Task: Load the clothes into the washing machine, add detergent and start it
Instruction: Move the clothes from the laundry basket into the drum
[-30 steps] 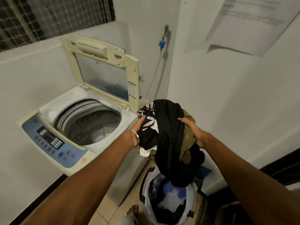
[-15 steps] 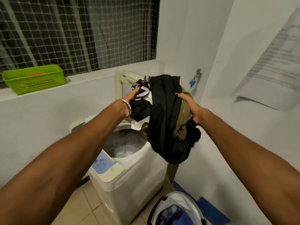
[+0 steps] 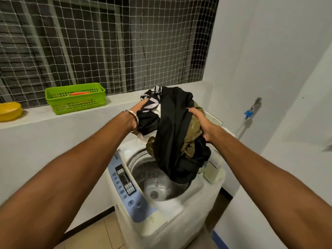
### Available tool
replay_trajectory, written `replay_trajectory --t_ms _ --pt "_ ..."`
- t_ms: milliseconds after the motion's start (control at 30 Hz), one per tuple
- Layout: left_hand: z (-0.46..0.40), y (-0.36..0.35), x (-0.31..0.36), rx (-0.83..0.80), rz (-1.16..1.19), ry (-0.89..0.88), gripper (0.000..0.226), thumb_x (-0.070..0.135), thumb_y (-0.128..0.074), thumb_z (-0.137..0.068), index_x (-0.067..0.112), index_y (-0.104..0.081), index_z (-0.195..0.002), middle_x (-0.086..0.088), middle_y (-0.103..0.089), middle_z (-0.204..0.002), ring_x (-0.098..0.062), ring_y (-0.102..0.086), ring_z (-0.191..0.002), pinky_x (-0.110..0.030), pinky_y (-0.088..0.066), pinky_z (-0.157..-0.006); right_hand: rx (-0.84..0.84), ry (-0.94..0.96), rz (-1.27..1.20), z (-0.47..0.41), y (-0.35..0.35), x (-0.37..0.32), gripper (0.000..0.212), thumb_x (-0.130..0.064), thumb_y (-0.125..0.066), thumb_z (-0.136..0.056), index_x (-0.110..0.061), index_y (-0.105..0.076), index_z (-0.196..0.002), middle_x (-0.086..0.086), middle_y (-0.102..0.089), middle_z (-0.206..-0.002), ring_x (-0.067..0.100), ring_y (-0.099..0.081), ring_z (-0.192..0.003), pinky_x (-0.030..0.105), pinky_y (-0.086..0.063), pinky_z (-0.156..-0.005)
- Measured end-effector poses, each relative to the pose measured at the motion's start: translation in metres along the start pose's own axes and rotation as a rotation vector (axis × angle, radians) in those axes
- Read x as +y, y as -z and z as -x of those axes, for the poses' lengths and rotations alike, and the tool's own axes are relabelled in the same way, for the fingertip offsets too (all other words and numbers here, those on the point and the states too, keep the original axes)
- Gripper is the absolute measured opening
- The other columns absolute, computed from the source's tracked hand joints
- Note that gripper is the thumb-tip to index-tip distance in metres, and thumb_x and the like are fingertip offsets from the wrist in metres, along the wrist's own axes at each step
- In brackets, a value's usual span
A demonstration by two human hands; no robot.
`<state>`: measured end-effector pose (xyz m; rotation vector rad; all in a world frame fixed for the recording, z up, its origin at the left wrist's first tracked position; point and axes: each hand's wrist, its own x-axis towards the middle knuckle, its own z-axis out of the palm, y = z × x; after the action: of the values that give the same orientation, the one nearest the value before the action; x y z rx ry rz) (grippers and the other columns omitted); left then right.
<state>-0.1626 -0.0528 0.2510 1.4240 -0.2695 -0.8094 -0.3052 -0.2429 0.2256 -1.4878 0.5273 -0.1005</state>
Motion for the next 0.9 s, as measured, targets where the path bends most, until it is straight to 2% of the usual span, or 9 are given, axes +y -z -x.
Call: replay_trajectory --t_ms 100,200,267,400,467,567,733,833,900 --pt "-0.026 0.029 -0.014 0.06 0.087 0.077 0.036 0.051 -0.058 -0.088 0.017 -0.063 -0.079 0.0 -0.063 -0.049 -0.01 -0.062 -0.043 -0.02 -0.05 -0.058 0.021 -0.083 -0.033 -0.039 -0.017 0.021 0.055 -0.063 -0.062 -0.074 -0.019 -0.077 -0.103 0.011 -0.074 -0.108 0.031 -0.069 -0.1 0.038 -0.051 -0.092" --pt "-0.041 0.035 -0.039 0.005 0.078 0.123 0.03 0.043 -0.063 -0.088 0.018 -0.056 -0.072 0.001 -0.059 -0.065 -0.01 -0.057 -0.051 -0.015 -0.047 -0.04 0.109 -0.187 -0.03 -0.072 -0.026 0.059 0.057 -0.063 -0.059 -0.08 -0.016 -0.075 -0.109 0.011 -0.076 -0.103 0.03 -0.07 -0.096 0.034 -0.052 -0.084" --pt "-0.061 0.042 -0.065 0.083 0.061 0.153 0.032 0.041 -0.044 -0.098 0.019 -0.052 -0.077 0.0 -0.058 -0.075 -0.01 -0.058 -0.056 -0.017 -0.05 -0.042 0.154 -0.247 -0.063 -0.09 -0.029 0.089 0.058 -0.061 -0.059 -0.081 -0.016 -0.073 -0.114 0.013 -0.075 -0.104 0.032 -0.069 -0.099 0.037 -0.051 -0.086" --pt "-0.094 0.051 -0.122 0.116 0.121 0.292 0.031 0.038 -0.051 -0.096 0.014 -0.062 -0.079 0.001 -0.065 -0.05 -0.01 -0.059 -0.039 -0.023 -0.044 -0.055 0.214 -0.312 -0.067 -0.112 -0.031 0.138 0.049 -0.054 -0.058 -0.087 -0.016 -0.071 -0.115 0.012 -0.074 -0.102 0.031 -0.067 -0.098 0.035 -0.052 -0.085" --pt "-0.108 0.053 -0.145 0.136 0.172 0.327 0.026 0.038 -0.056 -0.093 0.016 -0.066 -0.085 0.003 -0.07 -0.055 -0.01 -0.066 -0.047 -0.023 -0.049 -0.057 0.224 -0.348 -0.091 -0.119 -0.029 0.155 0.044 -0.05 -0.06 -0.087 -0.015 -0.072 -0.11 0.013 -0.075 -0.096 0.03 -0.068 -0.091 0.033 -0.053 -0.08" --pt "-0.125 0.055 -0.173 0.145 0.241 0.358 0.027 0.041 -0.059 -0.09 0.016 -0.069 -0.093 -0.001 -0.072 -0.075 -0.015 -0.068 -0.067 -0.027 -0.051 -0.066 0.238 -0.378 -0.113 -0.136 -0.022 0.18 0.059 -0.056 -0.067 -0.073 -0.018 -0.069 -0.118 0.011 -0.075 -0.102 0.03 -0.069 -0.099 0.039 -0.052 -0.094" --pt "-0.144 0.06 -0.205 0.191 0.274 0.421 0.036 0.042 -0.064 -0.086 0.011 -0.073 -0.103 -0.005 -0.075 -0.072 -0.02 -0.068 -0.072 -0.029 -0.056 -0.059 0.23 -0.442 -0.158 -0.157 -0.023 0.21 0.038 -0.046 -0.071 -0.083 -0.021 -0.068 -0.112 0.008 -0.075 -0.102 0.027 -0.07 -0.094 0.033 -0.053 -0.074" --pt "-0.157 0.07 -0.226 0.297 0.257 0.452 0.046 0.039 -0.07 -0.083 0.001 -0.07 -0.109 -0.012 -0.074 -0.087 -0.023 -0.07 -0.069 -0.031 -0.059 -0.063 0.162 -0.554 -0.084 -0.161 -0.026 0.22 0.068 -0.055 -0.076 -0.074 -0.019 -0.06 -0.129 0.009 -0.068 -0.121 0.03 -0.065 -0.109 0.037 -0.049 -0.089" --pt "-0.157 0.073 -0.232 0.326 0.192 0.505 0.045 0.04 -0.07 -0.083 0.001 -0.068 -0.105 -0.014 -0.07 -0.099 -0.027 -0.065 -0.077 -0.032 -0.053 -0.072 0.122 -0.608 0.069 -0.159 -0.028 0.219 0.065 -0.052 -0.061 -0.089 -0.019 -0.045 -0.143 0.011 -0.05 -0.141 0.036 -0.048 -0.128 0.044 -0.04 -0.094"
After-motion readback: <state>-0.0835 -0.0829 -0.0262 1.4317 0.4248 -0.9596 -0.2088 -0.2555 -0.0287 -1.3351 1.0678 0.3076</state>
